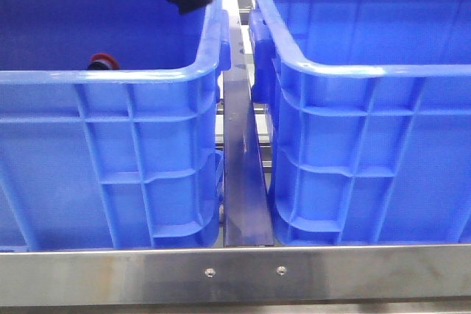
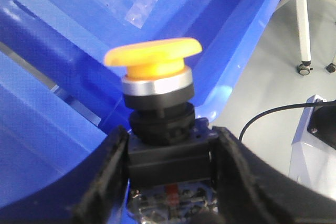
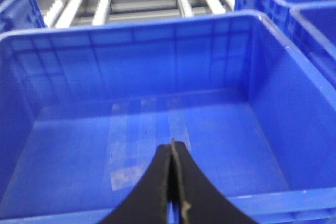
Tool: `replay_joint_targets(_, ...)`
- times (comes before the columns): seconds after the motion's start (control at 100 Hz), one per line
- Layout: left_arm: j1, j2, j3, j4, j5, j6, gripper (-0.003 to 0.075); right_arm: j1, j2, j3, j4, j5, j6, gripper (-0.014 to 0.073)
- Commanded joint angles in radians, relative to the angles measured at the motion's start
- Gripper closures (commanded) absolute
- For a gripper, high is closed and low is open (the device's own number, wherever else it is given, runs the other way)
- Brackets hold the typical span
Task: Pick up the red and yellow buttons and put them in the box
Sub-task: 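Pass the yellow button from the left gripper to the right gripper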
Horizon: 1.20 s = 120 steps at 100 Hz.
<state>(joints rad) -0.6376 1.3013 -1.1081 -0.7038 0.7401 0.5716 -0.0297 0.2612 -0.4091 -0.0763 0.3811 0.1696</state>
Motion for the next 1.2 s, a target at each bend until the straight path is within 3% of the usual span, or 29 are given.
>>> replay_joint_targets(0.0, -0.008, -0.025, -0.027, -0.047, -0.052, 0.001, 0.0627, 0.002, 0.118, -0.120, 0.002, 0.011, -0.002, 0.0659)
replay_joint_targets(0.14, -0.008, -0.025, -0.027, -0.047, -0.052, 0.001, 0.0627, 0.002, 0.296, -0.276, 0.046, 0.157, -0.002, 0.0597)
replay_joint_targets(0.21, -0.008, -0.025, -0.027, -0.047, -0.052, 0.001, 0.0627, 0.002, 0.374, -0.345, 0.115, 0.208, -0.003, 0.0466)
replay_joint_targets(0.33, -0.008, -0.025, -0.027, -0.047, -0.056, 0.001, 0.0627, 0.002, 0.488, -0.443, 0.274, 0.280, -0.064, 0.0166)
replay_joint_targets(0.4, -0.008, -0.025, -0.027, -0.047, -0.059, 0.001, 0.0627, 0.002, 0.545, -0.486, 0.408, 0.314, -0.150, 0.0092)
replay_joint_targets(0.67, -0.008, -0.025, -0.027, -0.047, -0.059, 0.001, 0.0627, 0.076, 0.736, -0.537, 1.104, 0.416, -0.545, 0.0109)
replay_joint_targets(0.79, -0.008, -0.025, -0.027, -0.047, -0.059, 0.001, 0.0627, 0.151, 0.814, -0.537, 1.303, 0.436, -0.677, 0.0109)
replay_joint_targets(0.95, -0.008, -0.025, -0.027, -0.047, -0.060, 0.001, 0.0627, 0.266, 0.924, -0.562, 1.415, 0.445, -0.750, 0.0109)
replay_joint_targets(1.19, -0.008, -0.025, -0.027, -0.047, -0.065, 0.001, 0.0627, 0.366, 1.034, -0.623, 1.429, 0.442, -0.752, 0.0109)
